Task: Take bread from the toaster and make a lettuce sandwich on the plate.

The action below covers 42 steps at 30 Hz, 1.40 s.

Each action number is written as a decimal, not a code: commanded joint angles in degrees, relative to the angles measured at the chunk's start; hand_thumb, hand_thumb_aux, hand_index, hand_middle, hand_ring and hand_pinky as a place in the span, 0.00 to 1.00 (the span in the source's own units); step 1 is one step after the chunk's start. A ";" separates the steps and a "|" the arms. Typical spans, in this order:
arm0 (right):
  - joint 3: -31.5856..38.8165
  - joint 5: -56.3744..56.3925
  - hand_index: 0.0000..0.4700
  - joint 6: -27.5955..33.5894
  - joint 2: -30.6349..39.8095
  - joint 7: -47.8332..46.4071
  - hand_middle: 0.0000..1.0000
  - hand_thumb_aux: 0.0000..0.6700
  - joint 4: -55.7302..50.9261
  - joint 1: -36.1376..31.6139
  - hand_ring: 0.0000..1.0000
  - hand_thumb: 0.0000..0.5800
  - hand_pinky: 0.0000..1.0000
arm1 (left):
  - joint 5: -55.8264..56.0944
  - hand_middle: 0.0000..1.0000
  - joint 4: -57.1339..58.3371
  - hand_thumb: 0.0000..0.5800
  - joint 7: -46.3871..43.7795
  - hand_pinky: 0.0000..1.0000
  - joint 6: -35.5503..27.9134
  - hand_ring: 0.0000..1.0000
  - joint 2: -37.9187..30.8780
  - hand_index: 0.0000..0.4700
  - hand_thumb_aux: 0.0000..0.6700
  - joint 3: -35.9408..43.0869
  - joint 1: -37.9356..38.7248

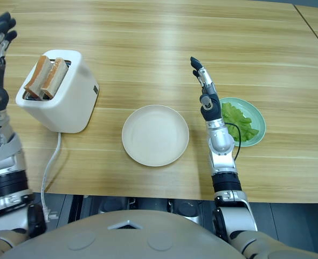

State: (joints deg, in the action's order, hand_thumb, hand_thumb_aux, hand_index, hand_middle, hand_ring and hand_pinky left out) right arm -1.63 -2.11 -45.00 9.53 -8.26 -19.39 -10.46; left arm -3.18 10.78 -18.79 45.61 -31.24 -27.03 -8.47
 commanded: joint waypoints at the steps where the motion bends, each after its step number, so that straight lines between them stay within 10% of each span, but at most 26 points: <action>1: -0.21 0.07 0.00 0.95 0.28 0.29 0.00 0.00 0.86 0.14 0.00 0.00 0.00 | -11.89 0.00 12.39 0.00 7.41 0.00 1.20 0.00 -5.72 0.00 0.00 0.56 0.71; 12: 0.26 -0.06 0.00 1.06 -0.16 0.58 0.00 0.00 0.75 0.21 0.00 0.00 0.00 | -26.68 0.00 35.38 0.00 29.86 0.00 -2.64 0.00 -14.55 0.00 0.00 11.47 -4.75; 25: 0.33 -0.05 0.00 1.25 -0.30 0.69 0.00 0.00 0.68 0.38 0.00 0.00 0.00 | -24.34 0.00 38.31 0.00 33.78 0.00 -3.42 0.00 -15.40 0.00 0.00 17.84 -7.64; 27: 0.37 -0.03 0.00 1.23 -0.31 0.69 0.00 0.00 0.58 0.31 0.00 0.00 0.00 | -24.04 0.00 38.32 0.08 33.78 0.00 -3.37 0.00 -15.38 0.04 0.04 18.44 -7.72; 28: 0.38 0.01 0.00 1.22 -0.30 0.68 0.00 0.00 0.56 0.31 0.00 0.00 0.00 | -23.83 0.00 38.22 0.42 33.74 0.00 -3.30 0.00 -15.37 0.23 0.24 18.69 -7.67; 30: 0.35 0.08 0.00 1.20 -0.26 0.69 0.00 0.00 0.55 0.37 0.00 0.00 0.00 | -23.46 0.00 37.99 0.75 33.63 0.00 -3.20 0.00 -15.35 0.49 0.50 19.21 -7.61; 35: 0.33 0.11 0.00 1.24 -0.29 0.76 0.00 0.00 0.55 0.46 0.00 0.00 0.00 | -21.32 0.00 37.06 0.91 32.34 0.00 -2.24 0.00 -15.03 0.68 0.70 19.95 -7.24; 42: 0.32 0.10 0.00 1.15 -0.38 0.90 0.00 0.00 0.27 0.48 0.00 0.00 0.00 | -16.54 0.00 35.57 0.91 28.83 0.00 -0.59 0.00 -14.23 0.69 0.71 19.78 -6.70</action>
State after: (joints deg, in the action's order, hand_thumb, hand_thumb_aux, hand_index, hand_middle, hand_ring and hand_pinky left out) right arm -1.37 -2.12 -44.17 9.17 -7.38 -19.30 -10.38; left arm -21.24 47.08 12.08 44.44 -46.03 -7.95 -15.63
